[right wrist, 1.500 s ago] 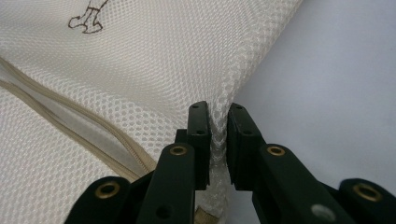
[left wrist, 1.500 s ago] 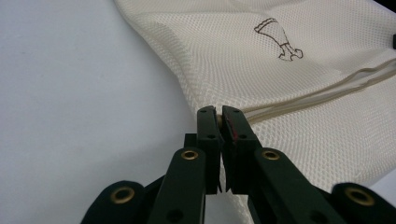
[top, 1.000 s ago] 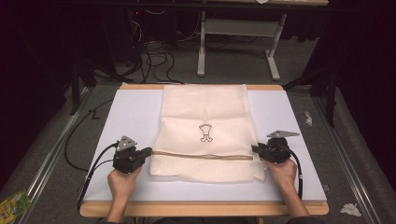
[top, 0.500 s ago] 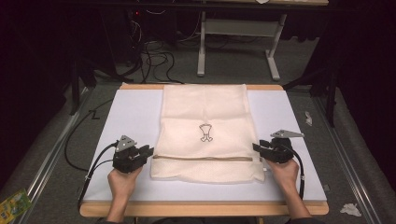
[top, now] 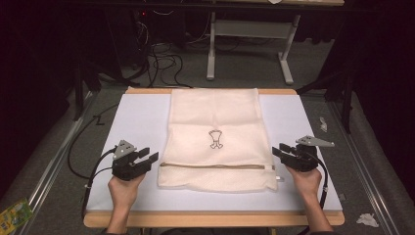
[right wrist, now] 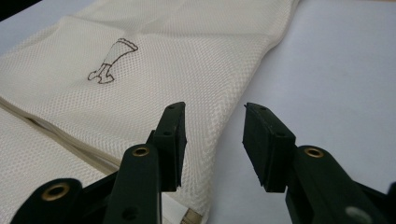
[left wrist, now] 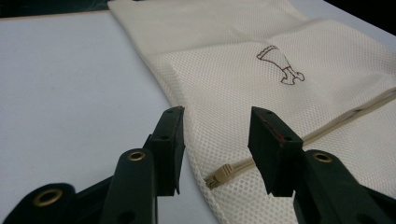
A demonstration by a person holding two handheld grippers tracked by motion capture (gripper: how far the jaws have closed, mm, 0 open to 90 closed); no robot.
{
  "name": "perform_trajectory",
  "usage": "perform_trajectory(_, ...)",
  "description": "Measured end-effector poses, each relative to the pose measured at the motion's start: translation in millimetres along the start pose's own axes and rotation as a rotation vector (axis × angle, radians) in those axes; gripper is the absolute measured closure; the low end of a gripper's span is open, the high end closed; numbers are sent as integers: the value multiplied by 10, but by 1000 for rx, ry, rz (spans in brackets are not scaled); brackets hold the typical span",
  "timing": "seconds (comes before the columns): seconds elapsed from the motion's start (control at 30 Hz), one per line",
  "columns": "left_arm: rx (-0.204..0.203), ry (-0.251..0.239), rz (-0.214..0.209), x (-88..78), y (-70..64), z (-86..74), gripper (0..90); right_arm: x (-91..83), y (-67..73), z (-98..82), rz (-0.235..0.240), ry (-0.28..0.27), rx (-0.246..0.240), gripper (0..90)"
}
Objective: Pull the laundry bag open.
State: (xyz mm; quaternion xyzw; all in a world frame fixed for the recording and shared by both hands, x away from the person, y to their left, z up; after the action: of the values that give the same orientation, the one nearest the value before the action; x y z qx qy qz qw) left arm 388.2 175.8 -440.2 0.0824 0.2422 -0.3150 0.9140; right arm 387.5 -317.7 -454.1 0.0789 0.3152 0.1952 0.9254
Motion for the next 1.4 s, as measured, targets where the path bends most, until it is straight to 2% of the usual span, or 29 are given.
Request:
perform_trajectory(0.23,-19,-46,22,-89,58,30,533,-107,-70,32,-5,-35,8,602)
perform_trajectory(0.33,-26,-52,23,-109,75,33,520,-143,-102,25,-6,-40,24,602)
perform_trajectory(0.57,-40,-82,43,-181,152,19,507,-216,-189,23,-28,-48,22,600)
perform_trajectory(0.87,-61,-85,58,-251,240,-32,497,-318,-280,34,-51,-66,35,597)
perform_trajectory(0.97,-73,-101,67,-288,272,-38,492,-345,-315,33,-55,-69,36,597)
perform_trajectory(1.27,-101,-89,83,-281,357,-107,487,-405,-393,13,-67,-83,54,596)
perform_trajectory(1.4,-115,-101,97,-309,397,-126,487,-434,-436,4,-73,-86,61,596)
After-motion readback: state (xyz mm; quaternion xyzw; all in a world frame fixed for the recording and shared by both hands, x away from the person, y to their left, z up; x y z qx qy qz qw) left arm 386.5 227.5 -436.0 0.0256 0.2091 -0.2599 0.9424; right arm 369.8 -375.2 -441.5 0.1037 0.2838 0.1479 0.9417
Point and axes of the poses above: each handheld gripper's, and its own axes: x roughly forward along the jaws, z roughly out of its top, y roughly to its left, the point moved 4 cm from there along x, roughly forward along the jaws, and after that the axes turned 9 degrees about x, right-handed, at the moved point
